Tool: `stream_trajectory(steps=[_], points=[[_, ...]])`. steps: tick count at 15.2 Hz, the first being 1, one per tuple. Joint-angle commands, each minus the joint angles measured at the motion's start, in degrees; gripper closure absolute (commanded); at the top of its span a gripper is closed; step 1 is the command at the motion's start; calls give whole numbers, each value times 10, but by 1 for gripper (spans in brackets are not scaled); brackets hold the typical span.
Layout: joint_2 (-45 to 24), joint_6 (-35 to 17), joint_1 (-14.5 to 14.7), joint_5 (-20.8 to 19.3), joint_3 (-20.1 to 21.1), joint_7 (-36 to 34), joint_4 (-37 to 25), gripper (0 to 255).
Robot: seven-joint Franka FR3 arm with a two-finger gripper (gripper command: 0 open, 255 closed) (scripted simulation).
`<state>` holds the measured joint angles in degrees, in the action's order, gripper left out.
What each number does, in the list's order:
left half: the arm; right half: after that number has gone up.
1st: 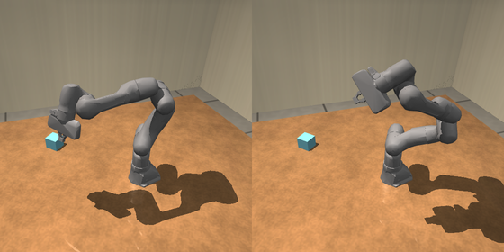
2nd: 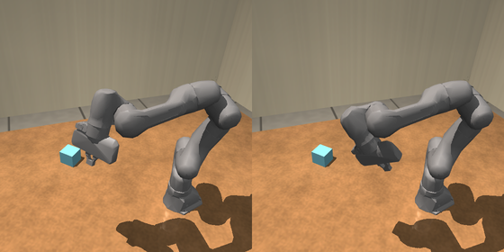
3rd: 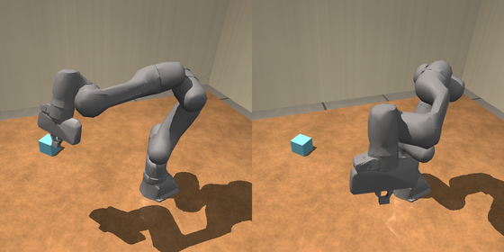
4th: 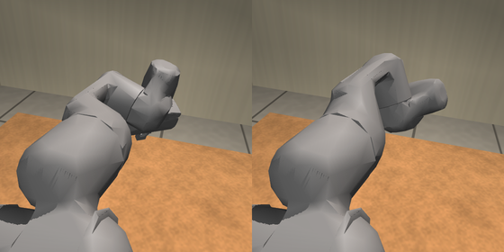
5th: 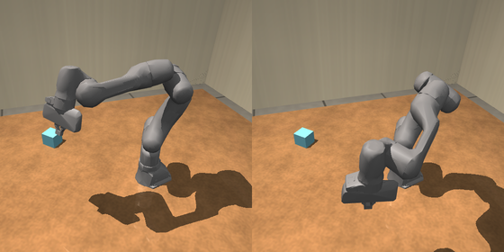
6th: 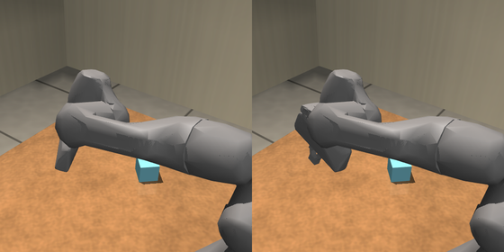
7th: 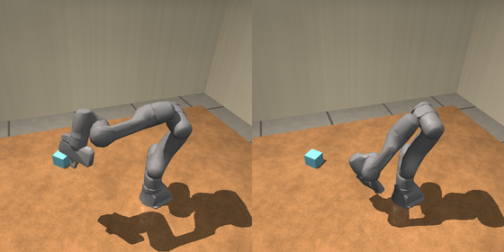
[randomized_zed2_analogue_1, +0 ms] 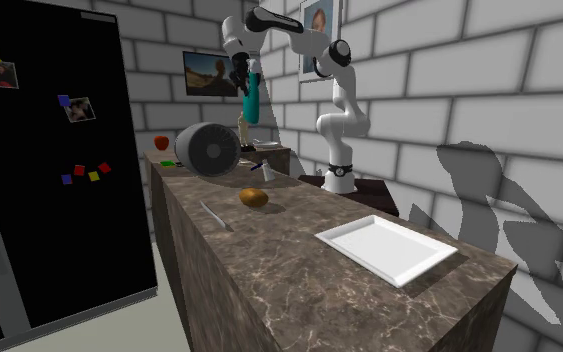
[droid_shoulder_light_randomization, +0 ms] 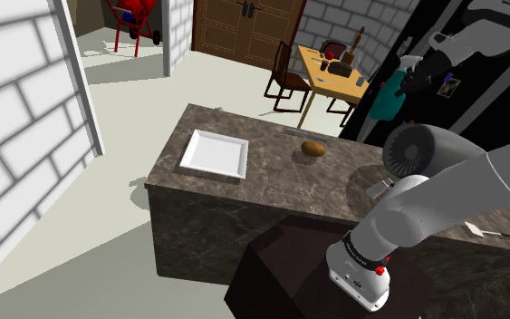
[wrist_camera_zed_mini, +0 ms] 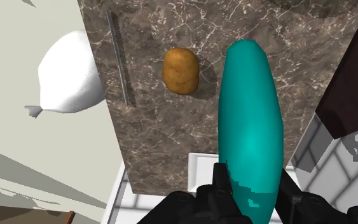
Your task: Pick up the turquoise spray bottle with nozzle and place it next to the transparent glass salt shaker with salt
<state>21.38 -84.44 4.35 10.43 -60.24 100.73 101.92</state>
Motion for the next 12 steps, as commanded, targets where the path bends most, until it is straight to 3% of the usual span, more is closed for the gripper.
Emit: stream_trajectory(steps=[1, 12], points=[[3, -6, -3, -4, -3, 7, 10, 255], [14, -83, -16, -16, -5, 31, 100, 255]])
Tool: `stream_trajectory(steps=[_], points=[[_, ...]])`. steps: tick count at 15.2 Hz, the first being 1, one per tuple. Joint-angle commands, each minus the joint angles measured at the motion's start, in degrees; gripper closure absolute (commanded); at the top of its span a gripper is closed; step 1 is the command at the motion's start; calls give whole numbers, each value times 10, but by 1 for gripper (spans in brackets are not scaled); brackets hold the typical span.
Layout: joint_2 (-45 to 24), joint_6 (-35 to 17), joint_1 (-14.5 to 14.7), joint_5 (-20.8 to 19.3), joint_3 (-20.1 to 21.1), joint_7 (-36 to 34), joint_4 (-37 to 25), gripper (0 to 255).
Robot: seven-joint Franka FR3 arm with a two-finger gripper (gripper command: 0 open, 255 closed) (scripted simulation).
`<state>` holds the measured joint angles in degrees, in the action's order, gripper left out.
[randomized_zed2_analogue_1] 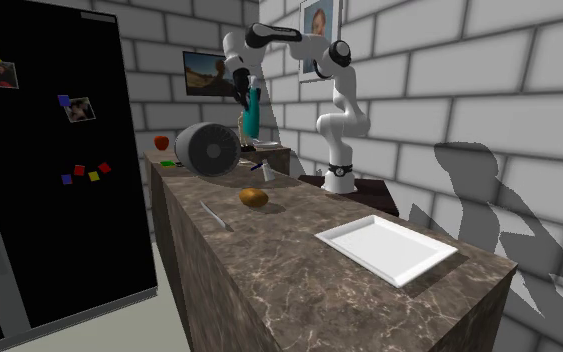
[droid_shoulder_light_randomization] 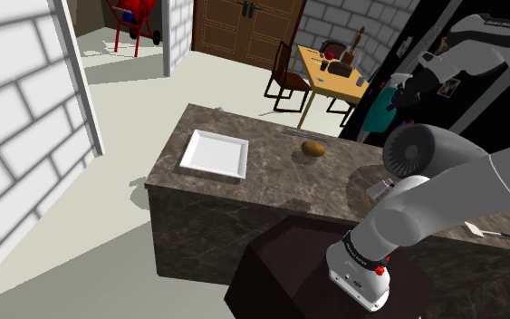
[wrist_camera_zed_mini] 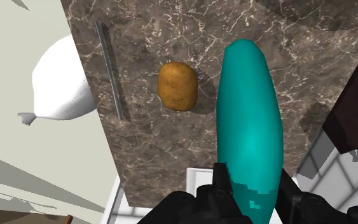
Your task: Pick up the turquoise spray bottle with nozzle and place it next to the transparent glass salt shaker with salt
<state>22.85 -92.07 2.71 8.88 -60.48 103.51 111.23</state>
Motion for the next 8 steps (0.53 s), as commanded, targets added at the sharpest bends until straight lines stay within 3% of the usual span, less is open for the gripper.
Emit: stream_trajectory(steps=[1, 8], points=[[-1, -14, 0, -1, -3, 6, 14, 255], [-5, -61, 0, -1, -17, 27, 62, 255]])
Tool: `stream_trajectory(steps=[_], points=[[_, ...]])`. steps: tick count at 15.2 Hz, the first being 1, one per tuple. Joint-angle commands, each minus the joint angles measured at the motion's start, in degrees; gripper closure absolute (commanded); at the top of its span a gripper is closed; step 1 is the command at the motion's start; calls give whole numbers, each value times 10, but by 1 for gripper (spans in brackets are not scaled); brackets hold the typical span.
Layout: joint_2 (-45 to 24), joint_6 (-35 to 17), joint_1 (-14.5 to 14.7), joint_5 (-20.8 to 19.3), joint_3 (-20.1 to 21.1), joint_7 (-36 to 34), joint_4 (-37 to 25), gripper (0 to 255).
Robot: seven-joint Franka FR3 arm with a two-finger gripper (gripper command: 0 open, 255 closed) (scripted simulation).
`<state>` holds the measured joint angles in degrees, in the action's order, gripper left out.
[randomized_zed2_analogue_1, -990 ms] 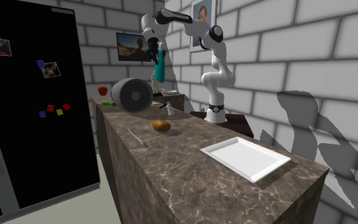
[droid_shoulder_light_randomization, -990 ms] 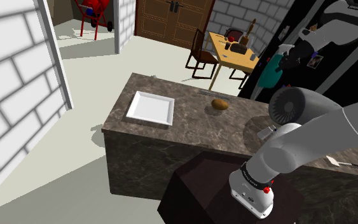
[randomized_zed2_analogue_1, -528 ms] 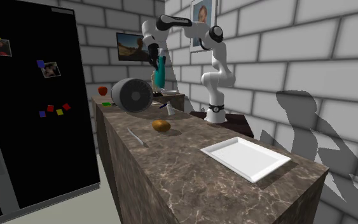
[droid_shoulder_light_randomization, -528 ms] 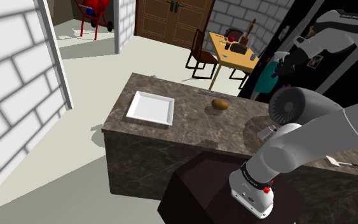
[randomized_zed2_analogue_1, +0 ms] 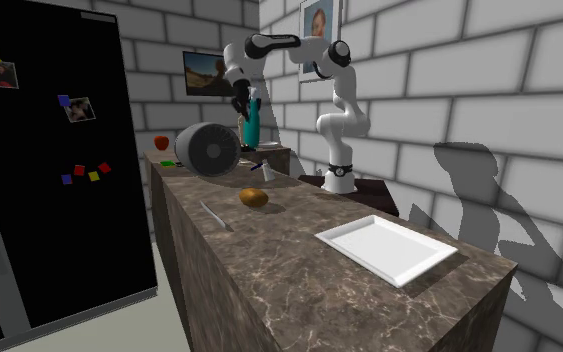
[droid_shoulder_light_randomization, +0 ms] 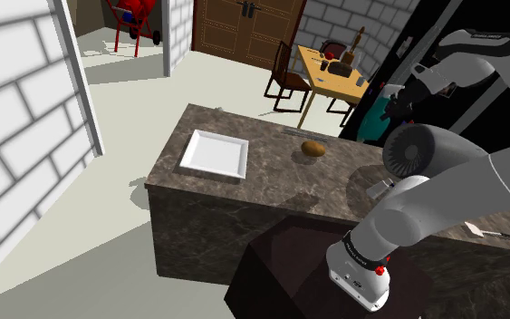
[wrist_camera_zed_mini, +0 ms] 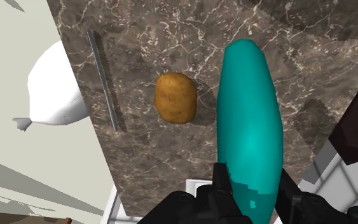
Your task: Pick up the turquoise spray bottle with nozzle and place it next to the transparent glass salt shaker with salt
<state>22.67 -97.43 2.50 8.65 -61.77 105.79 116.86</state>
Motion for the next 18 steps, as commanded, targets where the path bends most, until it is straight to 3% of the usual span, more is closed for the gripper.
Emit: stream_trajectory(steps=[1, 18], points=[[-4, -14, 3, 2, -7, 7, 12, 255], [-53, -125, 43, 34, -81, 83, 102, 255]])
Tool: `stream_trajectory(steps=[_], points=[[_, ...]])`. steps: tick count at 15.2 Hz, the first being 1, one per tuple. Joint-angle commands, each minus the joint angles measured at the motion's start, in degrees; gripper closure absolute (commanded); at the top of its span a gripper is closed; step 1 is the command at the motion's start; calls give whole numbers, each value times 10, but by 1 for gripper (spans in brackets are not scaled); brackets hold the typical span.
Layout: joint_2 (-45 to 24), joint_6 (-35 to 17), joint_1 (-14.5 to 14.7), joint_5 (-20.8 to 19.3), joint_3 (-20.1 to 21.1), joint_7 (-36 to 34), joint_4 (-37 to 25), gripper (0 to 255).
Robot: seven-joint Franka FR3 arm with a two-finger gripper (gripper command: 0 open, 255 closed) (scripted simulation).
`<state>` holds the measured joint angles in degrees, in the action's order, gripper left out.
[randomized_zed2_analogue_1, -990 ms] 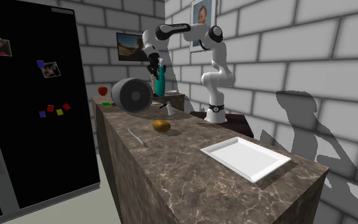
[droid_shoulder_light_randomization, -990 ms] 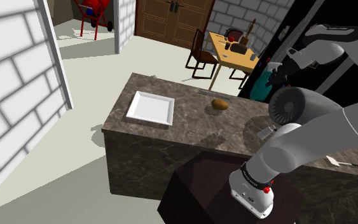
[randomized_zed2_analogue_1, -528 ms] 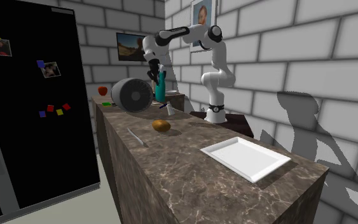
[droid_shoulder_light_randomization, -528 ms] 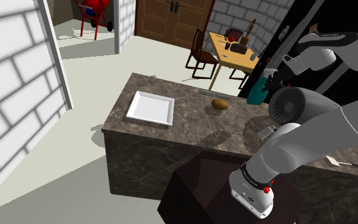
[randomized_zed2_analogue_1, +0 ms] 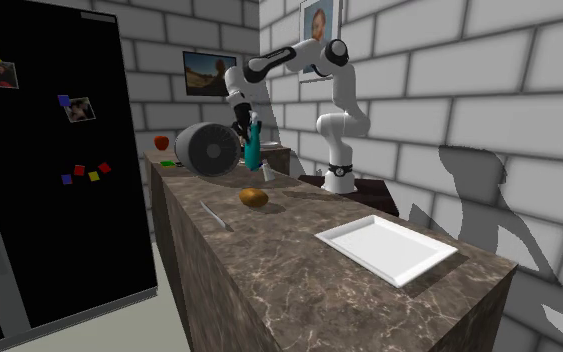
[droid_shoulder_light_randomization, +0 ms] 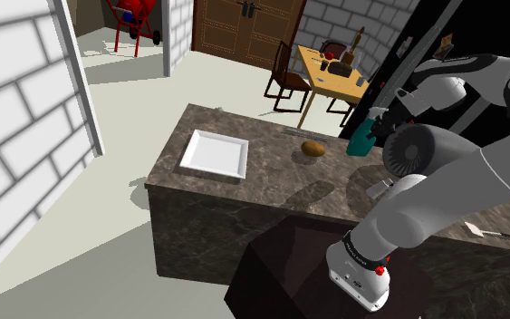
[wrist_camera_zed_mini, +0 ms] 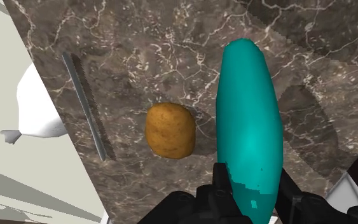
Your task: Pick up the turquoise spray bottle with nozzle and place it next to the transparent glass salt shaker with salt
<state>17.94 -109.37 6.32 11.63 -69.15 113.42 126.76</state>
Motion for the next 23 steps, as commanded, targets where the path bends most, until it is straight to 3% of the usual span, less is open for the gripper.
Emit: stream_trajectory(steps=[1, 6, 10, 12, 14, 16, 18, 19, 23], points=[[-10, -12, 10, 8, -15, 12, 7, 255], [-39, -41, 44, 34, -57, 47, 25, 255], [-71, -61, 89, 66, -109, 81, 37, 255], [-91, -69, 126, 86, -150, 102, 42, 255], [-104, -78, 188, 102, -214, 119, 47, 255], [-86, -97, 246, 87, -269, 112, 53, 255], [-62, -118, 281, 65, -303, 100, 59, 255], [-54, -125, 293, 57, -315, 96, 62, 255], [-53, -125, 293, 57, -314, 96, 62, 255]])
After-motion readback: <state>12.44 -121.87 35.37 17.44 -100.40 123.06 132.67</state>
